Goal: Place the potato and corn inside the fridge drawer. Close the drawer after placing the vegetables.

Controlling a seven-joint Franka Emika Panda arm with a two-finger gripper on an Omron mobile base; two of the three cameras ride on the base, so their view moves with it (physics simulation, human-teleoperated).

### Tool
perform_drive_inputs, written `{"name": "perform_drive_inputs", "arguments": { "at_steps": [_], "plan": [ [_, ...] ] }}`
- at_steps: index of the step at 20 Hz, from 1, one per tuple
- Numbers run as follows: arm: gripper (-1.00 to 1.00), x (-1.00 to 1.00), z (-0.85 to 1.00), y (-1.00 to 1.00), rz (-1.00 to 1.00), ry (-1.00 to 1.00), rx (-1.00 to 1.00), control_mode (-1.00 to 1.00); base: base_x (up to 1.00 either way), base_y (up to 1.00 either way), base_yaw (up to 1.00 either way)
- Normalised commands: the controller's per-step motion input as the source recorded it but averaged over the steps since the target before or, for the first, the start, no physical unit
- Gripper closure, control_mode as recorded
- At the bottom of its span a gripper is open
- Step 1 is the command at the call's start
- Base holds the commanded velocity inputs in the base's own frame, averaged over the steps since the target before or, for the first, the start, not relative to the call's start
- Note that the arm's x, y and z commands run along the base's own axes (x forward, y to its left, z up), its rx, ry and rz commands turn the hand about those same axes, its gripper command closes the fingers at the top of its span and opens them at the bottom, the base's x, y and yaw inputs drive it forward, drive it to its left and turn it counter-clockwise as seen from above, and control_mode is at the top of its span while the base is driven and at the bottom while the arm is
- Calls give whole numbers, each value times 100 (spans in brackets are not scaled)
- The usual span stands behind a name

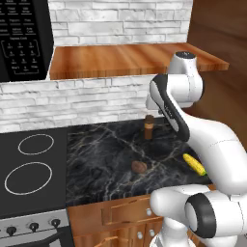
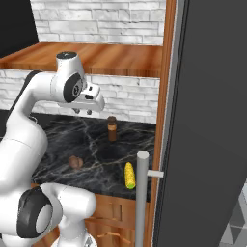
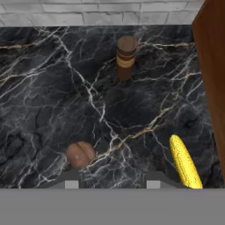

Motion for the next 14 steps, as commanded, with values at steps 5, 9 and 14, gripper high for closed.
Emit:
{"name": "perform_drive_inputs", "arguments": {
  "at_steps": [5,9,14],
  "plan": [
    [-100,-17,-59,16,0,3,-8,-100,0,0,0],
    [-100,-12,-100,86,-13,9,-14,-100,0,0,0],
    [-100,-2,-100,42,-1,4,1,-100,0,0,0]
  ]
}}
